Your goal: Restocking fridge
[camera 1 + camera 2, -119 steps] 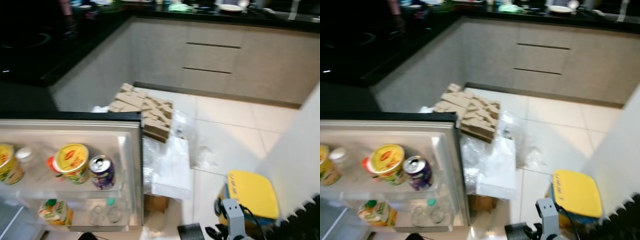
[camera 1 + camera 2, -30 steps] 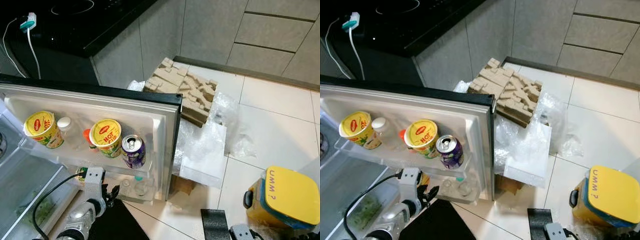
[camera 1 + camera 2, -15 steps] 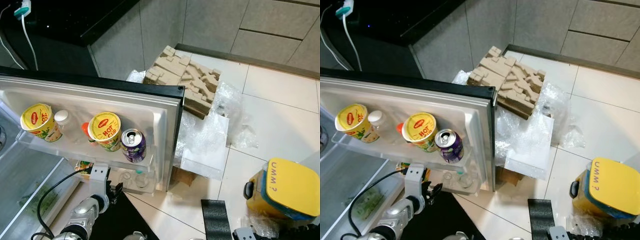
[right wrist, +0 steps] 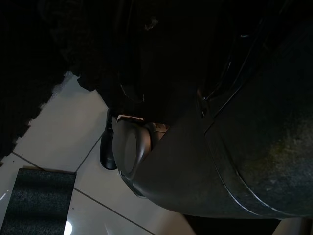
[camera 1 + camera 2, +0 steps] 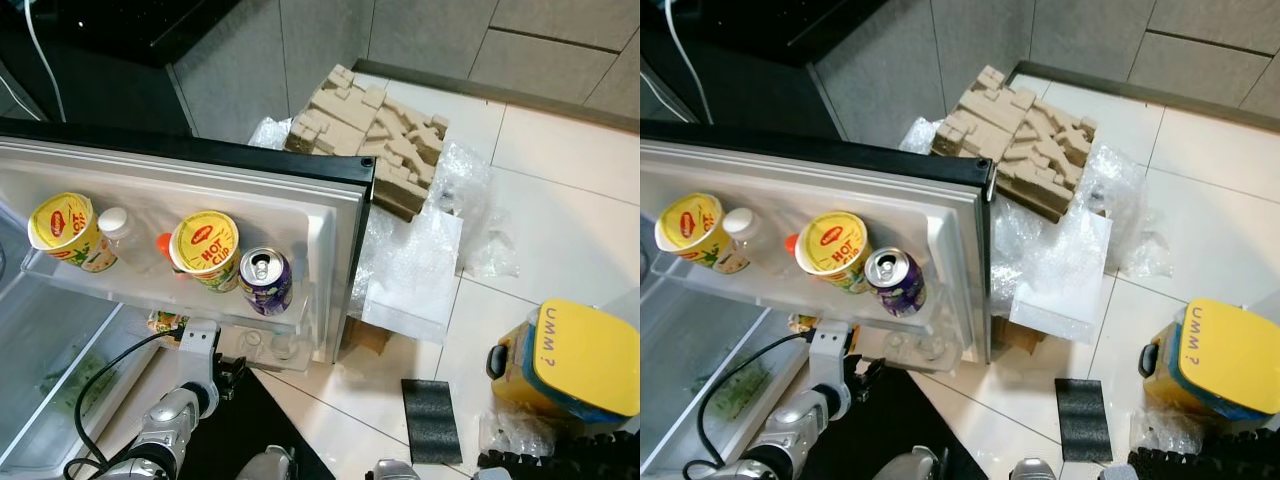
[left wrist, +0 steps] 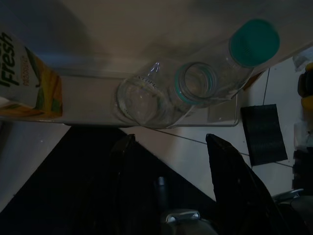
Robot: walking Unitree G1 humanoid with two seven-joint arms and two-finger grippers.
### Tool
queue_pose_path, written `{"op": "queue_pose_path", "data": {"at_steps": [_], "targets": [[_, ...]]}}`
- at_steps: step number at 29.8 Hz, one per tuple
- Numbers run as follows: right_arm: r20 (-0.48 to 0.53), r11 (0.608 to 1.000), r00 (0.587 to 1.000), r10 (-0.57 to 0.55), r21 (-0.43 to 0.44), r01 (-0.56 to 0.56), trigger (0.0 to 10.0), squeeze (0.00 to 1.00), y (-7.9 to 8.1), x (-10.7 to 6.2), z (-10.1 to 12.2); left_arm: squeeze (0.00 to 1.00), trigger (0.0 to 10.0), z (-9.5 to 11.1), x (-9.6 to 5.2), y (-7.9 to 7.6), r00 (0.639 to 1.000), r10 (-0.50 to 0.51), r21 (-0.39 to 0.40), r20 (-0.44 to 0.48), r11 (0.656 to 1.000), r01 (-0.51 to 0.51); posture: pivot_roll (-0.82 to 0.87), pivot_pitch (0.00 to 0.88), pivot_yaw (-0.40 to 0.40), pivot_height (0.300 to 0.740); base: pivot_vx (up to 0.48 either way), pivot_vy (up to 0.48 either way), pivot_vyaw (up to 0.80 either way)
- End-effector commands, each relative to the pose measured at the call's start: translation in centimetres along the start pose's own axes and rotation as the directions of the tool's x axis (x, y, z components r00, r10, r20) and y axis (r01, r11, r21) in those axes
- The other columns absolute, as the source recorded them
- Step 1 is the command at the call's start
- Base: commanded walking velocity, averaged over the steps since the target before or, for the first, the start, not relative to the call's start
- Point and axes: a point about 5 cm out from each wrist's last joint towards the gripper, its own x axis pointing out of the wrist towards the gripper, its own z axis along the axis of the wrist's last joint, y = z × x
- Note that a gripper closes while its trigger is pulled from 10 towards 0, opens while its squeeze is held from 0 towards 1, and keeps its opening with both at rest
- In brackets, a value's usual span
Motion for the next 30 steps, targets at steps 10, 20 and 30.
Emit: {"op": "queue_pose_path", "data": {"at_steps": [10, 20, 30], "targets": [[-0.043, 0.994, 0.994, 0.101, 0.037, -0.1, 10.0, 0.0, 2.2, -0.2, -2.2, 0.0, 10.0, 0.4, 0.5, -0.9, 1.0, -0.003, -0.027, 0.031, 1.0, 0.004, -0.11, 0.357, 0.092, 0.74, 0.0, 0.0, 0.0], [-0.041, 0.993, 0.993, 0.113, 0.043, -0.112, 10.0, 0.0, 2.6, -0.2, -2.4, 0.0, 10.0, 0.9, 0.5, -0.2, 0.997, 0.061, -0.025, 0.051, 0.998, -0.06, -0.11, 0.36, 0.096, 0.74, 0.0, 0.0, 0.0], [-0.036, 0.992, 0.992, 0.122, 0.043, -0.12, 10.0, 0.0, 2.8, -0.2, -2.5, 0.0, 10.0, 1.0, 0.4, 0.2, 0.994, 0.093, -0.026, 0.059, 0.995, -0.091, -0.12, 0.361, 0.097, 0.74, 0.0, 0.0, 0.0]]}}
